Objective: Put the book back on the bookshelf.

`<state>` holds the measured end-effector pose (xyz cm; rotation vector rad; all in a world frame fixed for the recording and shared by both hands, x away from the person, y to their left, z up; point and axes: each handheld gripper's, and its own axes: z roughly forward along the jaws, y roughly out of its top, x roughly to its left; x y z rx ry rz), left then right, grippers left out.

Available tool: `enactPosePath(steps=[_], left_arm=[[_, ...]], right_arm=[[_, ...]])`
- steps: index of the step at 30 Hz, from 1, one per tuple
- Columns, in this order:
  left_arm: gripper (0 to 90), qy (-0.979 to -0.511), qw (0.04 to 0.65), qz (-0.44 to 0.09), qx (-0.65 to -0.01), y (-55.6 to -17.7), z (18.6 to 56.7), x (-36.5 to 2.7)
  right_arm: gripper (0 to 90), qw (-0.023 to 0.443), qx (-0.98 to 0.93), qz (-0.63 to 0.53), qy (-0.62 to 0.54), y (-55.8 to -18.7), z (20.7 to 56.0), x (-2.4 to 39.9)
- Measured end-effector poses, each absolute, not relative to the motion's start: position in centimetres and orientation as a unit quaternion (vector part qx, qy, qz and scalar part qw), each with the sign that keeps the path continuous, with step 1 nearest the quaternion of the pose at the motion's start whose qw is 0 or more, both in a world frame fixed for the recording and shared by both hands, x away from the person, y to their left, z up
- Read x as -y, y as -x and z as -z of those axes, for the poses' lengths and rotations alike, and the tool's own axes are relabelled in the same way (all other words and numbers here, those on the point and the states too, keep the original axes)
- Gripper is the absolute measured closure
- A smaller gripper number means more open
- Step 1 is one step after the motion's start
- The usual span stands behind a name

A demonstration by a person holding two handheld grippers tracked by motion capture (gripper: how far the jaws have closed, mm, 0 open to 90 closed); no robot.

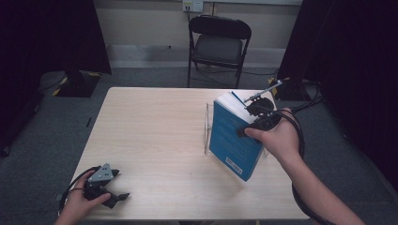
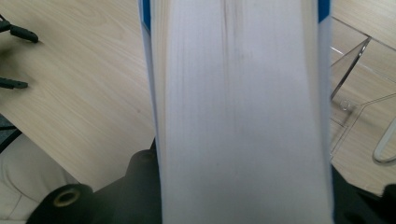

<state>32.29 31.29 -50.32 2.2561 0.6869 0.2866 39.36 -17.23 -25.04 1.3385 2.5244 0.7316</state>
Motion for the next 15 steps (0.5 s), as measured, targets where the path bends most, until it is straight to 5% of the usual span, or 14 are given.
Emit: enactPosePath(steps=[15], left_arm=[[0.1, -0.881, 0.374, -0.111, -0.267, -32.3, 50.32, -31.31]], right_arm=[[61.8, 0.106, -0.838, -0.245, -0.476, -39.95, 25.48, 16.96]])
